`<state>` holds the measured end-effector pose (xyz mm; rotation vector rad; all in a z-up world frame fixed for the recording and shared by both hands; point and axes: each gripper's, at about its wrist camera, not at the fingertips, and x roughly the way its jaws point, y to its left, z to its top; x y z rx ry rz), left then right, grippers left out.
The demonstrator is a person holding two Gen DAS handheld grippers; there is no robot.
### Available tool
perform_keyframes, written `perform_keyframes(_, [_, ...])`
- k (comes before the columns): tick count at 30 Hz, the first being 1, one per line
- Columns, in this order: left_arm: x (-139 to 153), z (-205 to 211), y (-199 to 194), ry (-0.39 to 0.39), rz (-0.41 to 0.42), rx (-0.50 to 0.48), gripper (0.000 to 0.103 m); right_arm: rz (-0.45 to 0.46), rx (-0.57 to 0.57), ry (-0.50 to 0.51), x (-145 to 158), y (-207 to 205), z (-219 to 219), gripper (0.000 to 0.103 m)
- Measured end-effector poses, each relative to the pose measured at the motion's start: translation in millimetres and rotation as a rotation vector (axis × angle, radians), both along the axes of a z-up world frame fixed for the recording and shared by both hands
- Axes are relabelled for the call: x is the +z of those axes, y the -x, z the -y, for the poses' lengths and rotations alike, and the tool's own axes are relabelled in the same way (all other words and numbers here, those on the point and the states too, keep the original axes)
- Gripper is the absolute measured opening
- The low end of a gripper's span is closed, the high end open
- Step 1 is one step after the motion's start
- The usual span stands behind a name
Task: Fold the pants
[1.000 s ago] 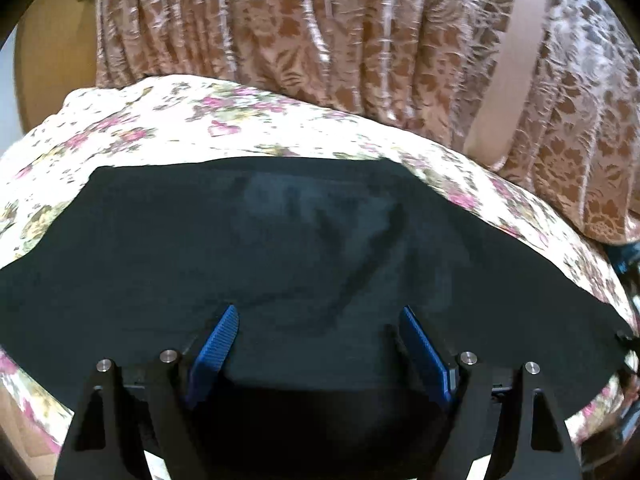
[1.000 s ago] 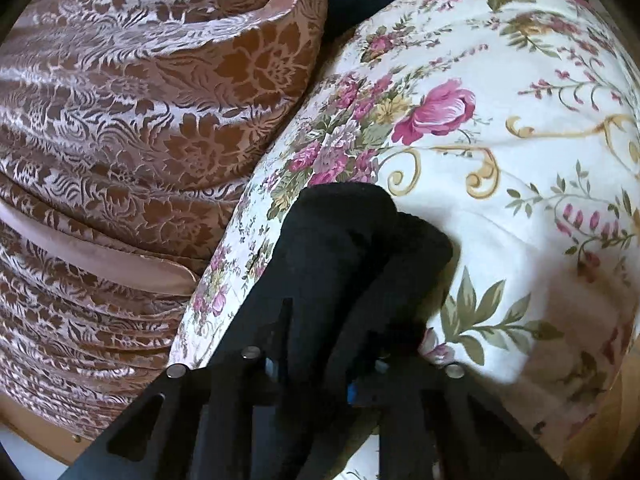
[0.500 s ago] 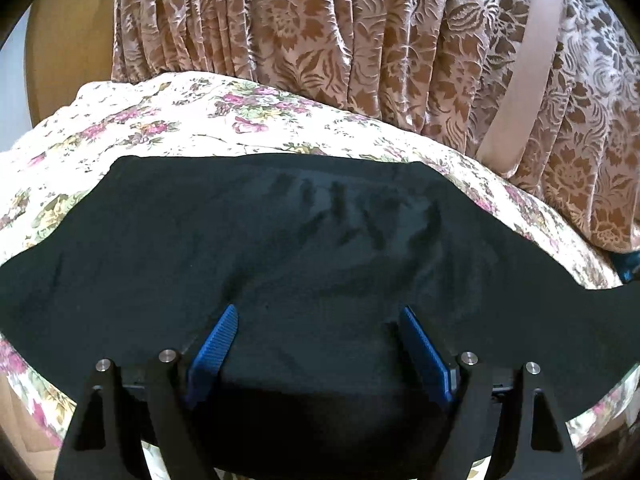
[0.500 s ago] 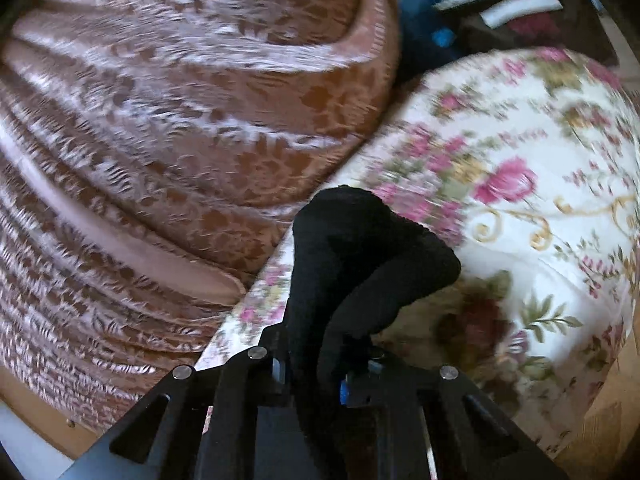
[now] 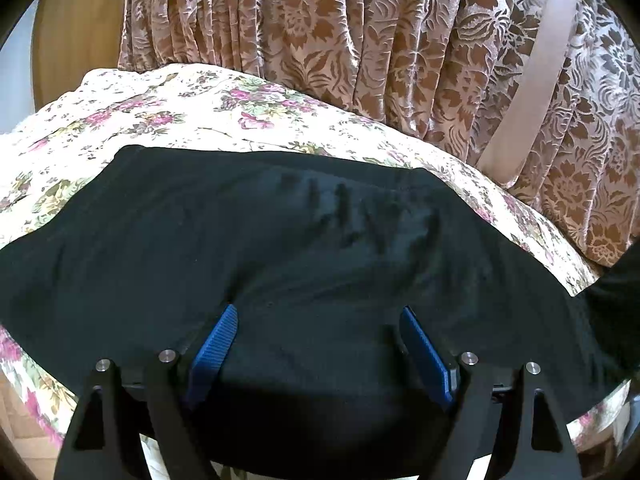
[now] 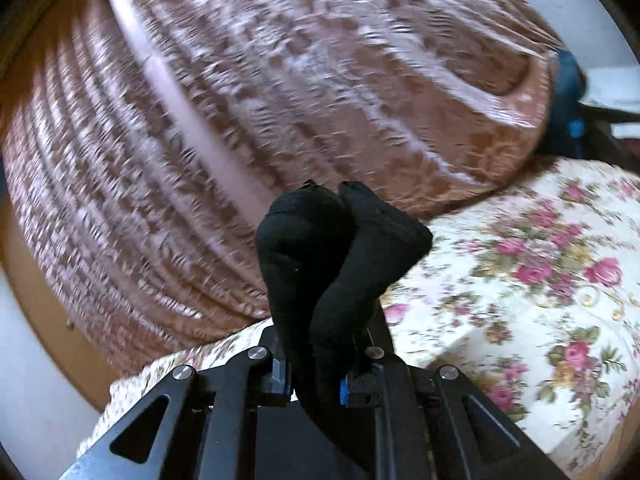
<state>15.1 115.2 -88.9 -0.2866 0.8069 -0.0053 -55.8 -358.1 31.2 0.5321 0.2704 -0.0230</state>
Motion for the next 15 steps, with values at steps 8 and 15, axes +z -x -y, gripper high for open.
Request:
perform_keyframes(8, [0,2,1,-0.016,-0.004,0.002,0.083,-0.044,0.170,0.126,-16,-21,-73,0.015])
perform_keyframes(15, [-2,5,0,-0.047,-0.009,-0.004,0.083,-0.160,0.323,0.188,-56,-44,-122,0.015])
